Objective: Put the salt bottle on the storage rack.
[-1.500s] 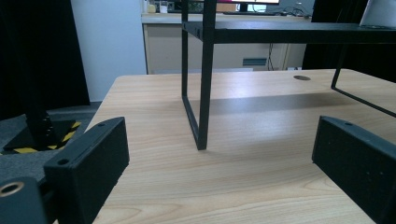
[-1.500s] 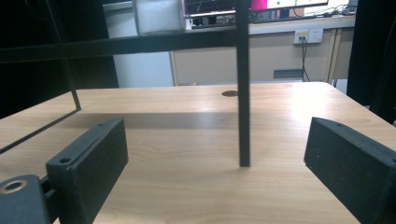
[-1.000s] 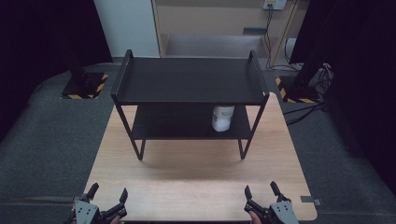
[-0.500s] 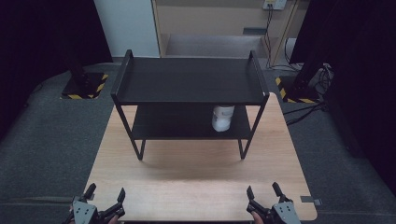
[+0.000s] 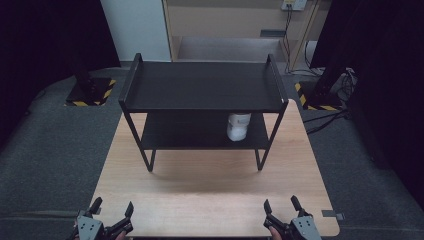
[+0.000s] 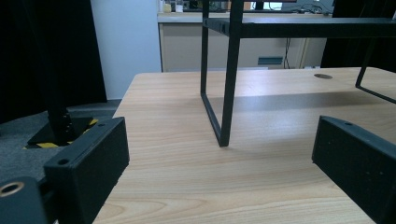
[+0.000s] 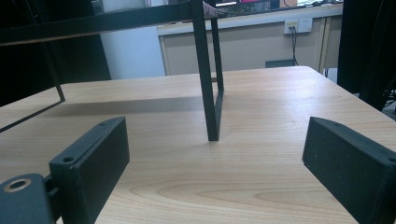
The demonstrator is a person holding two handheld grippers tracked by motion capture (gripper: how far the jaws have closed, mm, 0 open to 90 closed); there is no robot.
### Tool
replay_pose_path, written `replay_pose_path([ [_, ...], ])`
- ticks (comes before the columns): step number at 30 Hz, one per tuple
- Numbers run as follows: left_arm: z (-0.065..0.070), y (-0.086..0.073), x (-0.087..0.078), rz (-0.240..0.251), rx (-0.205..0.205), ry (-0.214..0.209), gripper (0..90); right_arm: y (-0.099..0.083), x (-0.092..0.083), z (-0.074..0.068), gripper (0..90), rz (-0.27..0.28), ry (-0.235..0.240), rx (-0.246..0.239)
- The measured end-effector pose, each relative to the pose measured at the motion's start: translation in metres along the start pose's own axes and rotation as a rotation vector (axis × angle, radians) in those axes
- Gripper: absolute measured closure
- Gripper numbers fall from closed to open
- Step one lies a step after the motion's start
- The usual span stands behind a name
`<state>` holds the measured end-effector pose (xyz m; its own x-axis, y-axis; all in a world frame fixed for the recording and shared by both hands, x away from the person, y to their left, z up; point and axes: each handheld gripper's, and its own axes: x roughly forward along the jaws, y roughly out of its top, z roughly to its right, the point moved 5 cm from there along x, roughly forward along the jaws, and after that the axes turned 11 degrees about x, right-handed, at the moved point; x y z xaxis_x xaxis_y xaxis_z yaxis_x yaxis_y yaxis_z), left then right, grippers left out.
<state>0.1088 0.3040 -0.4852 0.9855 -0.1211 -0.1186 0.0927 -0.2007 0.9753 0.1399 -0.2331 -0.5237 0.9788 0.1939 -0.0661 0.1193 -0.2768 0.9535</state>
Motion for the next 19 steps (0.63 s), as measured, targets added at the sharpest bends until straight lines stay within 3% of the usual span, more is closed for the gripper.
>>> replay_pose_path([
  [13,0.000,0.000,0.000,0.005,-0.005,0.006,2.9,-0.001,0.006,0.000,6.8,-0.010,0.002,0.007],
  [19,0.001,0.001,-0.010,0.024,0.003,-0.001,2.8,0.003,0.000,-0.004,5.0,0.023,0.009,0.023],
])
